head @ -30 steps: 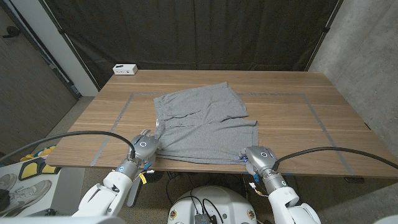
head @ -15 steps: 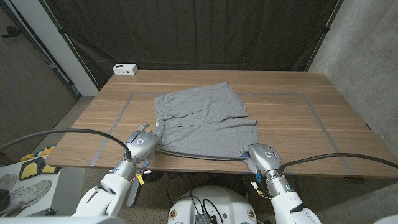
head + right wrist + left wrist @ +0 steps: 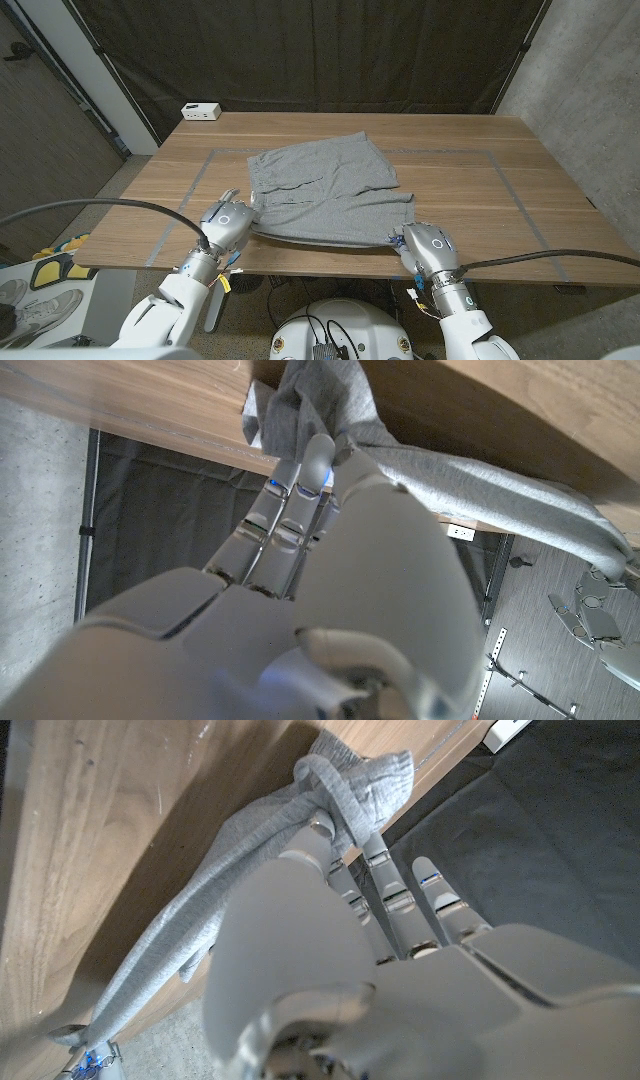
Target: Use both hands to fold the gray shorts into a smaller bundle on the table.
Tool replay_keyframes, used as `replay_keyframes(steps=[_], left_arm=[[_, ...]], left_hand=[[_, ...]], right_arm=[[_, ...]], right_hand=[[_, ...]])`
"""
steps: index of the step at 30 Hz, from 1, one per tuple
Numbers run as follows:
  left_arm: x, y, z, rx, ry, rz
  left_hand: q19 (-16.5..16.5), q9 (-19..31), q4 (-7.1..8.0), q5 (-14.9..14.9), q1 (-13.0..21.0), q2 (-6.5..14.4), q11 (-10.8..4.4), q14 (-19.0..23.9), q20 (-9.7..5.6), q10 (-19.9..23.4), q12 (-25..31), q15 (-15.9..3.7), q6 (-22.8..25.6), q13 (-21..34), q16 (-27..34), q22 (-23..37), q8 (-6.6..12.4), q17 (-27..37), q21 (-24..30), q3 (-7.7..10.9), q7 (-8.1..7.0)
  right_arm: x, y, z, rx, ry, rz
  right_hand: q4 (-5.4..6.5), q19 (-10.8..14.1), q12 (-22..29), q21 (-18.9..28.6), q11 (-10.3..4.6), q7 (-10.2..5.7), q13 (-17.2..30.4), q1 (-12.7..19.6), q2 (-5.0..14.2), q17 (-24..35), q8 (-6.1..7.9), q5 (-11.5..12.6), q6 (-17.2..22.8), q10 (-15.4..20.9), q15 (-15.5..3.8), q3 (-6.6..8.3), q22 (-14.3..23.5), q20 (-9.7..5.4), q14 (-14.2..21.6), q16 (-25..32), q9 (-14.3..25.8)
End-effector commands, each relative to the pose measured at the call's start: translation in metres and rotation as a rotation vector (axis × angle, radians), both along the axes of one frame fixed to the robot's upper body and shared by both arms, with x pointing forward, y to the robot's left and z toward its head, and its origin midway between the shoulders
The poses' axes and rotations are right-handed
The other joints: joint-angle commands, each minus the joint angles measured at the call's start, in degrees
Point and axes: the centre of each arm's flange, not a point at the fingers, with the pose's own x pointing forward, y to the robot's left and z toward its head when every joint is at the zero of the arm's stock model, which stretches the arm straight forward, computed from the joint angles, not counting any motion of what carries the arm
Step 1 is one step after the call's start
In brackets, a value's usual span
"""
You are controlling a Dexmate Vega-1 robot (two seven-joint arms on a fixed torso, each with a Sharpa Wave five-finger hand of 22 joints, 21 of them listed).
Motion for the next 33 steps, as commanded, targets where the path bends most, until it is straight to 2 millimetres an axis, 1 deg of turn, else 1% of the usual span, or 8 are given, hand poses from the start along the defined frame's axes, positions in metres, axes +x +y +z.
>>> replay_keyframes(steps=[1,17,20,21,22,26,27,33], left_arm=[[-0.011,-0.001,0.017,0.006,-0.022,0.031],[-0.022,0.002,0.042,0.009,-0.089,0.043],[-0.022,0.003,0.046,0.013,-0.091,0.046],[-0.021,0.003,0.048,0.009,-0.087,0.05],[-0.021,0.004,0.049,0.003,-0.082,0.048],[-0.019,0.007,0.056,-0.012,-0.069,0.053],[-0.018,0.008,0.058,-0.028,-0.057,0.044],[-0.013,0.014,0.07,-0.079,-0.001,0.003]], left_hand=[[-0.01,0.34,-0.09,0.24,0.79,-0.11,-0.14,0.31,0.05,0.44,4.78,-9.97,0.49,15.44,0.48,0.31,0.4,0.51,0.51,-0.19,0.28],[-0.25,0.06,-0.1,0.13,1.46,-0.32,-0.22,0.32,0.08,0.6,5.45,-10.0,0.38,16.82,0.98,0.58,0.63,1.98,1.12,-0.36,0.25],[-0.28,0.12,-0.09,0.12,1.59,-0.35,-0.19,0.28,0.16,0.36,5.47,-9.99,0.02,17.12,1.07,0.64,0.63,2.31,1.27,-0.4,0.34],[-0.29,0.16,-0.08,0.12,1.62,-0.34,-0.18,0.27,0.19,0.31,5.48,-9.99,-0.01,17.19,1.09,0.66,0.66,2.37,1.3,-0.4,0.39],[-0.29,0.28,-0.06,0.13,1.68,-0.31,-0.14,0.24,0.17,0.12,5.47,-9.99,-0.16,17.35,1.12,0.69,0.72,2.54,1.39,-0.41,0.28],[-0.09,0.57,0.05,0.17,1.85,-0.15,-0.13,0.16,0.06,-0.22,5.51,-9.99,-0.41,17.81,1.24,0.81,0.96,3.04,1.75,-0.41,0.06],[-0.01,0.58,0.07,0.17,1.87,-0.14,-0.15,0.17,-0.01,-0.19,5.55,-10.0,-0.4,17.89,1.26,0.83,1.0,3.12,1.83,-0.42,-0.02],[0.03,0.57,0.13,0.14,2.02,-0.17,-0.21,0.04,-0.03,-0.25,5.71,-10.0,-0.67,18.38,1.35,0.96,1.06,3.65,2.17,-0.47,0.15]], right_arm=[[-0.008,0.003,0.015,-0.014,-0.082,0.01],[-0.006,0.008,0.036,-0.05,-0.157,0.023],[-0.004,0.009,0.04,-0.059,-0.171,0.025],[-0.003,0.009,0.043,-0.055,-0.148,0.037],[-0.002,0.01,0.044,-0.069,-0.169,0.03],[0.002,0.01,0.052,-0.065,-0.143,0.04],[0.003,0.01,0.055,-0.059,-0.125,0.044],[0.007,0.011,0.064,-0.076,-0.146,0.052]], right_hand=[[0.11,-0.15,0.58,0.67,0.31,-0.01,1.29,-0.03,0.55,0.71,0.42,0.54,0.4,0.19,-5.16,0.0,0.23,-2.14,0.0,-0.26,0.15],[0.17,-0.7,0.81,1.37,0.1,-0.16,2.28,-0.05,0.62,2.13,0.6,0.79,0.37,0.0,-5.15,-0.09,0.16,-2.31,-0.02,-0.68,0.21],[0.19,-0.82,0.88,1.52,0.18,-0.21,2.48,-0.06,0.64,2.43,0.61,0.84,0.31,0.05,-5.15,-0.1,0.13,-2.38,-0.01,-0.78,0.2],[0.2,-0.85,0.91,1.57,0.14,-0.2,2.54,-0.06,0.66,2.53,0.63,0.85,0.33,0.12,-5.14,-0.1,0.12,-2.39,-0.01,-0.82,0.2],[0.2,-0.91,0.91,1.58,0.15,-0.24,2.56,-0.06,0.66,2.56,0.63,0.86,0.32,0.11,-5.14,-0.1,0.12,-2.39,-0.01,-0.83,0.2],[0.21,-0.99,0.89,1.83,0.15,-0.3,2.65,-0.08,0.66,2.99,0.66,0.92,0.26,0.19,-5.15,-0.12,0.08,-2.41,0.02,-0.98,0.19],[0.21,-1.08,0.86,1.83,0.08,-0.33,2.66,-0.08,0.65,3.04,0.65,0.93,0.23,0.13,-5.15,-0.13,0.07,-2.41,0.01,-1.0,0.19],[0.27,-1.46,0.71,2.01,-0.11,-0.28,2.83,-0.14,0.71,3.5,0.65,0.99,0.09,-0.17,-5.13,-0.14,0.02,-2.48,-0.07,-1.24,0.19]])
